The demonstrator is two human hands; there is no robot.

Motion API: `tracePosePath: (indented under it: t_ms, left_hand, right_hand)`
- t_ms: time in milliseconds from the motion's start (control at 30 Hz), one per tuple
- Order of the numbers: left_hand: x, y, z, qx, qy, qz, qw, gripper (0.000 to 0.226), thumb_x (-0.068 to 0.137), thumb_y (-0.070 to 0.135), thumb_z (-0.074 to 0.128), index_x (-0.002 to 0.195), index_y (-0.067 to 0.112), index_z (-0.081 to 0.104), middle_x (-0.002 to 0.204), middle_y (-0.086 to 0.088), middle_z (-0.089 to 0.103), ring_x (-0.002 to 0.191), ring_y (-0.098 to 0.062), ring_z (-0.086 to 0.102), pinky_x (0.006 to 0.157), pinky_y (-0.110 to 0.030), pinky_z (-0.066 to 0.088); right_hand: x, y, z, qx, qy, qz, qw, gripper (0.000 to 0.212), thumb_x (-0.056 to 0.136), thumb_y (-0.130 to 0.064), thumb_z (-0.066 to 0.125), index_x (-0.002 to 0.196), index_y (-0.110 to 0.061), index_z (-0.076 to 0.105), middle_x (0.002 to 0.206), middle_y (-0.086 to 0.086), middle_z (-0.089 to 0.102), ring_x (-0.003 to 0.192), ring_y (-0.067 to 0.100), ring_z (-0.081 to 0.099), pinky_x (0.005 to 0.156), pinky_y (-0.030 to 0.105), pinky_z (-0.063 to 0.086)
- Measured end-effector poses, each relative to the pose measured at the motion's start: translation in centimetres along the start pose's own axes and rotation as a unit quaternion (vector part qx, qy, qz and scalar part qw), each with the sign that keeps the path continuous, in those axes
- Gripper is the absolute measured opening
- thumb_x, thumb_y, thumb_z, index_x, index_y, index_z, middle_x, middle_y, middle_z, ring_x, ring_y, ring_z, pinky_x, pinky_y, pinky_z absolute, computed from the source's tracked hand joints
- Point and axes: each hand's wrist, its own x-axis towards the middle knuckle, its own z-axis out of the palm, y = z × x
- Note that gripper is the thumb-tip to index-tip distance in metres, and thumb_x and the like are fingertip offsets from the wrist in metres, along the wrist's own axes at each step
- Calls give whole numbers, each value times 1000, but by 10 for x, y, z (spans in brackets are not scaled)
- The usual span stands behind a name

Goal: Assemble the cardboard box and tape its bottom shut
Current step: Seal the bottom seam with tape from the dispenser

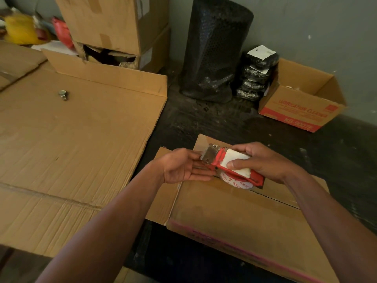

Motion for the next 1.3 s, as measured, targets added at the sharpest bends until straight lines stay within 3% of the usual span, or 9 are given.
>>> tracePosePath:
  t_ms: [100,233,367,533,700,833,1033,1167,1300]
  left_hand:
    - [1,-2,3,-8,-4,-10,1000,40,108,16,35,140,1,54,133,-24,65,125,-33,63,105,-45,52]
    - [2,-5,5,-54,15,23,998,32,107,9,42,133,1,59,116,-19,72,105,-25,72,89,-36,61]
    - [2,-5,9,26,52,71,996,22,103,2,50,116,5,68,111,-18,75,96,-20,75,76,-27,62]
    - [0,-3,17,158,130,135,969,23,101,-1,53,114,2,72,102,-18,78,95,-22,77,73,-25,61]
    - [-3,-7,21,190,159,165,955,23,99,-3,54,108,3,75,97,-14,79,92,-24,77,75,-27,62]
    - [-2,-10,22,188,186,171,949,21,99,-2,56,105,2,75,98,-14,78,90,-23,77,75,-29,63]
    - [-3,-8,25,205,214,159,942,20,99,-1,55,105,-1,75,94,-13,78,83,-21,78,70,-28,62]
    - [-3,-7,27,214,228,161,936,22,100,-3,52,104,-2,74,96,-14,78,82,-20,78,72,-29,63]
    - [-5,-8,29,202,237,176,934,24,100,-3,51,94,1,73,83,-8,78,79,-21,78,72,-29,63]
  right_hand:
    - [-4,1,-3,4,-1,-5,1000,35,88,-26,78,123,-25,72,104,-3,81,91,15,78,76,29,55]
    - [-10,2,-6,6,0,-2,1000,33,89,-23,77,121,-25,72,101,-3,82,85,13,77,71,25,54]
    - [-14,3,-8,1,-4,-4,1000,31,89,-24,77,120,-26,72,102,-3,82,86,12,77,71,23,54]
    - [-13,6,-7,-14,6,0,1000,35,88,-29,79,121,-25,71,104,-4,81,91,15,78,84,35,58]
    - [-15,3,-1,-31,14,-9,999,50,73,-52,79,116,-27,74,102,-4,81,91,17,78,88,40,58]
    - [-16,0,1,-44,2,-4,999,33,87,-43,77,117,-29,75,101,-6,82,89,15,78,84,37,57]
    - [-13,1,4,-69,-2,20,997,37,87,-55,73,114,-30,78,98,-5,81,89,19,77,79,38,54]
    - [-10,-3,4,-54,-4,21,998,37,88,-51,74,114,-25,78,98,-2,82,90,22,77,77,37,54]
    - [-6,-5,4,-43,-4,26,999,35,90,-47,75,110,-19,79,95,3,81,79,15,74,73,34,51]
